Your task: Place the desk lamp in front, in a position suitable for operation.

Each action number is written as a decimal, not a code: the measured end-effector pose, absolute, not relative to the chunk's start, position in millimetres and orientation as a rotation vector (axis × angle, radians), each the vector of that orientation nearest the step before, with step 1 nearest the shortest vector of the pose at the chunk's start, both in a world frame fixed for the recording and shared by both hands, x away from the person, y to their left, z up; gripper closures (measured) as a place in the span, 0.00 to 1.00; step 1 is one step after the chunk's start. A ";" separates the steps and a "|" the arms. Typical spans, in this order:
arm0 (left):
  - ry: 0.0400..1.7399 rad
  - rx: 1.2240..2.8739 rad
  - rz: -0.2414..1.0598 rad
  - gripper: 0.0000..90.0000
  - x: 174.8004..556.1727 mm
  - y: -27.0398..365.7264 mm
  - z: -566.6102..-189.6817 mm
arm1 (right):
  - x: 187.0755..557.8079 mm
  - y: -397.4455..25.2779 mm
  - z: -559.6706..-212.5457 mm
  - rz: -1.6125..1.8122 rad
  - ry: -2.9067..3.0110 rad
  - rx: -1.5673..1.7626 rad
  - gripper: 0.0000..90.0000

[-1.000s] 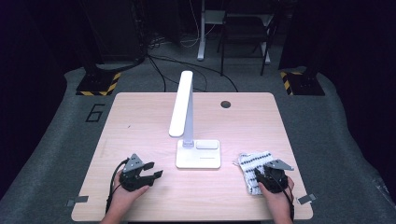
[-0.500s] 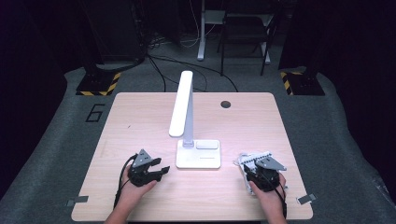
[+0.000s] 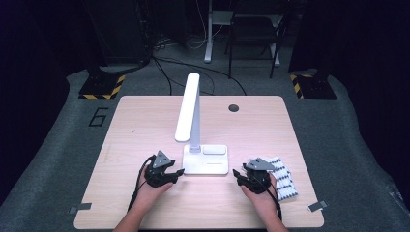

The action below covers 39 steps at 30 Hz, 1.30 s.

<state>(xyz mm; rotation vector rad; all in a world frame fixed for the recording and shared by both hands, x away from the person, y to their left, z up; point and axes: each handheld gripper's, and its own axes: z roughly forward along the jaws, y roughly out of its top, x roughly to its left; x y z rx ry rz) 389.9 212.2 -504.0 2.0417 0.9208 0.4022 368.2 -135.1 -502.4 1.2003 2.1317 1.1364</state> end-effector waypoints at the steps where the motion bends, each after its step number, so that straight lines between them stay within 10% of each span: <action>1: 0.927 2.029 0.384 0.49 390.6 211.3 -504.7 | 369.2 -132.3 -503.1 1.138 2.136 1.211 0.55; 39: 0.979 2.019 0.344 0.45 404.7 189.5 -519.8 | 408.9 -88.7 -518.0 1.180 2.078 1.355 0.44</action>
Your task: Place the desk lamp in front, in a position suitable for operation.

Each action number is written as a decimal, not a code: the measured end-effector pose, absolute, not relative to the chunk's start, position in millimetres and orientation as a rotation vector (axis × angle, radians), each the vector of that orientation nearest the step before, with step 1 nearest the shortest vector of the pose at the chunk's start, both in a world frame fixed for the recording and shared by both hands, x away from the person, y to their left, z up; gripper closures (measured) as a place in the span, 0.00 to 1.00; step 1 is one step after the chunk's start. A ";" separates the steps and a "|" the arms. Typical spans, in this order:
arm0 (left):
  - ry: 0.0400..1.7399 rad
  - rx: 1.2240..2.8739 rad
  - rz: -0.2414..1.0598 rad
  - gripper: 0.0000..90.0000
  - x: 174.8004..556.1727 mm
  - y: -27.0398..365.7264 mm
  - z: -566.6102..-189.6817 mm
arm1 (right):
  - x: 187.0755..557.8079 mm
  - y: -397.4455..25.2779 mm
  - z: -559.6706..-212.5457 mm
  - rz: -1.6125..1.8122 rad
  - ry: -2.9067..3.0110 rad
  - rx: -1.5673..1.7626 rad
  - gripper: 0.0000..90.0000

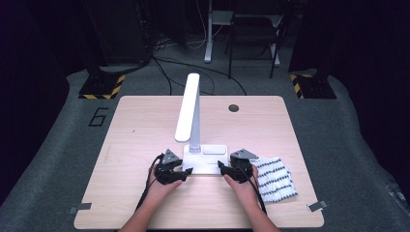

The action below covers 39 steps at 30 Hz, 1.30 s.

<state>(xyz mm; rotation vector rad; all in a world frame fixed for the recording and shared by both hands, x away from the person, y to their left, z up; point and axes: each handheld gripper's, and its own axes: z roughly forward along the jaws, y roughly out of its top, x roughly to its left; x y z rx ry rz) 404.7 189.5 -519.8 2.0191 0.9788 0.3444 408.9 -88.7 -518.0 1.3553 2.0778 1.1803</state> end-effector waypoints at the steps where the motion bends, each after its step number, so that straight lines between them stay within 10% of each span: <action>1: 0.982 2.019 0.341 0.45 405.0 189.5 -520.3 | 410.1 -87.8 -518.4 1.178 2.084 1.365 0.44; 39: 0.998 2.028 0.339 0.39 398.9 184.8 -525.2 | 431.8 -78.8 -521.1 1.185 2.114 1.503 0.38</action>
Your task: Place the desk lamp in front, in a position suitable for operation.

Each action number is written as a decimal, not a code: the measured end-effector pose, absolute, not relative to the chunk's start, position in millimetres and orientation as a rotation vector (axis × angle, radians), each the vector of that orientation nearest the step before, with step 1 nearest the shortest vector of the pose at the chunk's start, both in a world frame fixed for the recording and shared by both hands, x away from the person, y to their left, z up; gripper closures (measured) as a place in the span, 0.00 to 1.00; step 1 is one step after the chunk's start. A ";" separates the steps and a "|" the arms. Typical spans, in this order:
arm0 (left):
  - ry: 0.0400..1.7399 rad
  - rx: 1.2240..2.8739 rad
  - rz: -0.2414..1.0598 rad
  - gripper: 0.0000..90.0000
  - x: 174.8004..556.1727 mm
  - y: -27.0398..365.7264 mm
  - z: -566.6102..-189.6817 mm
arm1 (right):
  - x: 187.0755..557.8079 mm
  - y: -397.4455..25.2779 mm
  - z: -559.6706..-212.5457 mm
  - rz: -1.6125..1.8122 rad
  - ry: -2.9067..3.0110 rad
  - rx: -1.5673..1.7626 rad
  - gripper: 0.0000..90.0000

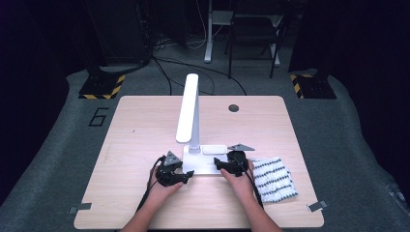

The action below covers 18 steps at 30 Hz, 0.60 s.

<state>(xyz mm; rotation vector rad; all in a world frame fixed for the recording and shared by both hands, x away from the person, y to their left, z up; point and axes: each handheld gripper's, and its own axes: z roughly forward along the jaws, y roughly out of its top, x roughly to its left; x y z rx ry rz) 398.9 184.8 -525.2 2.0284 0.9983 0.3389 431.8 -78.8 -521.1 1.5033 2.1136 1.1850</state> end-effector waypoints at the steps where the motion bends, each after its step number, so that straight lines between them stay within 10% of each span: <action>1: 1.005 2.026 0.338 0.39 398.1 184.8 -525.0 | 431.4 -79.2 -521.2 1.187 2.116 1.499 0.39; 18: 1.020 2.037 0.344 0.39 375.8 189.2 -523.9 | 413.9 -76.4 -521.5 1.194 2.139 1.469 0.41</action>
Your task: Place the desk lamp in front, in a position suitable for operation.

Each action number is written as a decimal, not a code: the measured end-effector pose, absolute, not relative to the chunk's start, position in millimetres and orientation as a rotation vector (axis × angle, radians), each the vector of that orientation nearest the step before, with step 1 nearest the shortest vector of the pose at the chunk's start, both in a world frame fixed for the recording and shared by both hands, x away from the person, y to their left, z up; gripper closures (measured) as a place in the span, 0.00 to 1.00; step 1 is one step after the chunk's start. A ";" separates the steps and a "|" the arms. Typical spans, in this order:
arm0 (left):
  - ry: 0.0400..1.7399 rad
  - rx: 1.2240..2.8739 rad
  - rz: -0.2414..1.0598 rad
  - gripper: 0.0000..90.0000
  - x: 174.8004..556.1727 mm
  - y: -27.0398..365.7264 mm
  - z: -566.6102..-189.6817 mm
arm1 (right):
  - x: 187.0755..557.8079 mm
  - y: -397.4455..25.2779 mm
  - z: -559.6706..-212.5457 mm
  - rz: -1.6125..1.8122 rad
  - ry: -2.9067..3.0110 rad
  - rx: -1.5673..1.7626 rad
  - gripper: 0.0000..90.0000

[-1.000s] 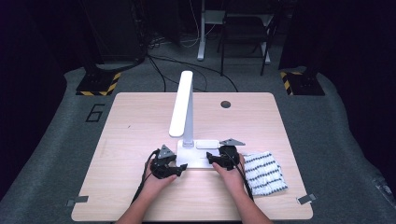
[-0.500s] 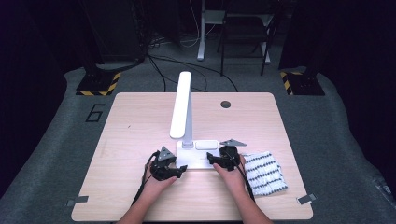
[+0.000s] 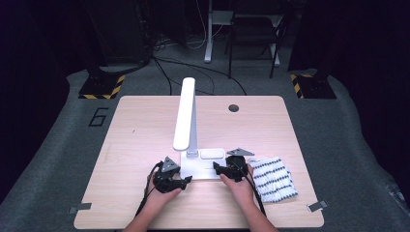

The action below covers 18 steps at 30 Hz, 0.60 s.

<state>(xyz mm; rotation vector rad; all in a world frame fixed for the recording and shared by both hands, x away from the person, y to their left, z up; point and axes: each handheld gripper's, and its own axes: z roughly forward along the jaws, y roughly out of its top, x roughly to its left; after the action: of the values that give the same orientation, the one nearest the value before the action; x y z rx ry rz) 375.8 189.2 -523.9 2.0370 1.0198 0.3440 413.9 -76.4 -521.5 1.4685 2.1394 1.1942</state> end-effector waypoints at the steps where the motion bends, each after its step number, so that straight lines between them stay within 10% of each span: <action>1: 1.019 2.037 0.345 0.39 373.9 189.2 -523.9 | 412.4 -74.8 -521.0 1.197 2.131 1.481 0.42; 18: 1.029 2.043 0.356 0.39 350.1 193.1 -525.8 | 390.8 -70.6 -520.3 1.165 2.151 1.411 0.44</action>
<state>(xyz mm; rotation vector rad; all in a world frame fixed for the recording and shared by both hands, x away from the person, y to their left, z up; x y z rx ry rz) 350.1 193.1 -525.8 2.0433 1.0286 0.3564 390.8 -70.6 -520.3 1.4107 2.1513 1.1650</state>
